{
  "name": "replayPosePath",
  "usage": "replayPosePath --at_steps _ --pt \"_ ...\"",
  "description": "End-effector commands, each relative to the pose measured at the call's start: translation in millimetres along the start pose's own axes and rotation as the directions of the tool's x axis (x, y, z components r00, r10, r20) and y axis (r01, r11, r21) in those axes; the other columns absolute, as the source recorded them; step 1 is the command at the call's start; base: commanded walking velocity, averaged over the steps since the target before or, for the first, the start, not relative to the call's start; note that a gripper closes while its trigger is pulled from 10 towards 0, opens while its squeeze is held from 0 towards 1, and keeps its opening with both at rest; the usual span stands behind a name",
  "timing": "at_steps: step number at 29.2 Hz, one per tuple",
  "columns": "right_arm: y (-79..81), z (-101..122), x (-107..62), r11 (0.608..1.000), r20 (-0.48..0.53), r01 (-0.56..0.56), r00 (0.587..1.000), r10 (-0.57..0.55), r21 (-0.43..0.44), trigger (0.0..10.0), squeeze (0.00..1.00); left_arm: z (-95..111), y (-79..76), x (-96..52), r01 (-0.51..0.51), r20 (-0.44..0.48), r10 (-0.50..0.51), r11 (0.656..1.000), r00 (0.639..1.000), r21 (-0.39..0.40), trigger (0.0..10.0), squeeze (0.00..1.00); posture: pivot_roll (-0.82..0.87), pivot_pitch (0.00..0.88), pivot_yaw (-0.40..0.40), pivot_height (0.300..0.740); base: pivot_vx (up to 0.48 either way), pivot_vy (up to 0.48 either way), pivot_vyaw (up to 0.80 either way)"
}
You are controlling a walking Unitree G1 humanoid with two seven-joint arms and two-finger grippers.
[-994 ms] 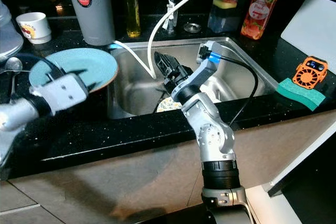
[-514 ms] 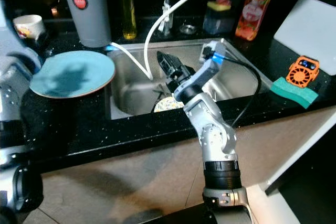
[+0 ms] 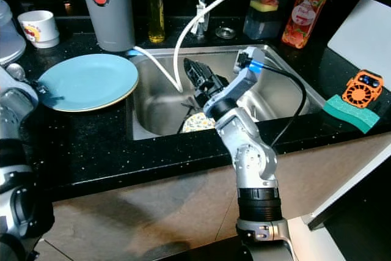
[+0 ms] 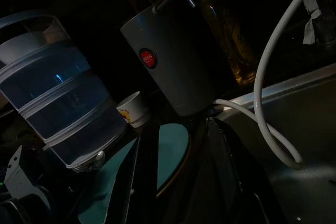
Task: Kitchen organization
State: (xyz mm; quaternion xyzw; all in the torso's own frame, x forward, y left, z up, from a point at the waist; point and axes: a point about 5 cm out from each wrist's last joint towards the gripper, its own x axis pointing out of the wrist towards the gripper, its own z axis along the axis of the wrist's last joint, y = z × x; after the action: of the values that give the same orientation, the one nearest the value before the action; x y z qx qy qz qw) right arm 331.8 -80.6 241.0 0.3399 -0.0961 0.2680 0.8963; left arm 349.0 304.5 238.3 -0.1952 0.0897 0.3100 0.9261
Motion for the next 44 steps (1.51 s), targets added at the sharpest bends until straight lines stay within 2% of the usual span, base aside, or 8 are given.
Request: replayPosePath --at_steps 1,7,13,30,32,41,42,44 --pt "-1.2 -1 -2.7 1.000 -0.003 0.008 1.000 -0.008 0.014 10.0 0.00 -15 0.4 1.8 -0.013 -0.061 0.014 1.000 0.998 0.026 10.0 0.00 0.11 0.020 -0.047 0.740 0.000 0.000 0.00" --pt "-0.9 -1 -3.1 1.000 -0.003 0.009 1.000 -0.009 0.014 10.0 0.00 -20 1.6 0.9 -0.022 -0.077 0.024 0.999 0.997 0.036 3.6 0.00 0.11 0.023 -0.047 0.740 0.000 0.000 0.00" --pt "-0.5 -2 -4.2 1.000 -0.007 0.009 1.000 -0.009 0.013 10.0 0.00 -21 4.7 0.6 -0.030 -0.085 0.034 0.998 0.996 0.048 10.0 0.00 0.10 0.029 -0.049 0.740 0.000 0.000 0.00" --pt "0.2 -3 -3.9 1.000 -0.012 0.007 1.000 -0.007 0.016 10.0 0.00 16 -7.9 -11.8 0.061 0.165 -0.078 0.992 0.983 0.106 10.0 0.00 0.11 0.029 -0.053 0.740 0.000 0.000 0.00" --pt "0.2 -3 -4.1 1.000 -0.014 0.006 1.000 -0.006 0.015 10.0 0.00 21 -16.5 -16.2 0.144 0.192 -0.159 0.985 0.968 0.092 10.0 1.00 0.11 0.021 -0.054 0.740 0.000 0.000 0.00" --pt "0.2 -4 -4.1 1.000 -0.015 0.003 1.000 -0.003 0.016 10.0 0.00 5 -13.8 -8.5 0.159 0.082 -0.161 0.987 0.983 0.029 10.0 1.00 0.11 0.017 -0.053 0.740 0.000 0.000 0.00" --pt "0.3 -4 -4.1 1.000 -0.016 0.003 1.000 -0.002 0.015 10.0 0.00 -2 -13.7 -5.5 0.168 0.024 -0.169 0.986 0.985 0.017 10.0 0.05 0.10 0.013 -0.055 0.740 0.000 0.000 0.00" --pt "0.3 -4 -4.1 1.000 -0.017 0.002 1.000 -0.002 0.014 10.0 0.00 -10 -11.5 -2.4 0.152 -0.020 -0.151 0.988 0.988 0.033 10.0 0.00 0.10 0.010 -0.053 0.740 0.000 0.000 0.00"
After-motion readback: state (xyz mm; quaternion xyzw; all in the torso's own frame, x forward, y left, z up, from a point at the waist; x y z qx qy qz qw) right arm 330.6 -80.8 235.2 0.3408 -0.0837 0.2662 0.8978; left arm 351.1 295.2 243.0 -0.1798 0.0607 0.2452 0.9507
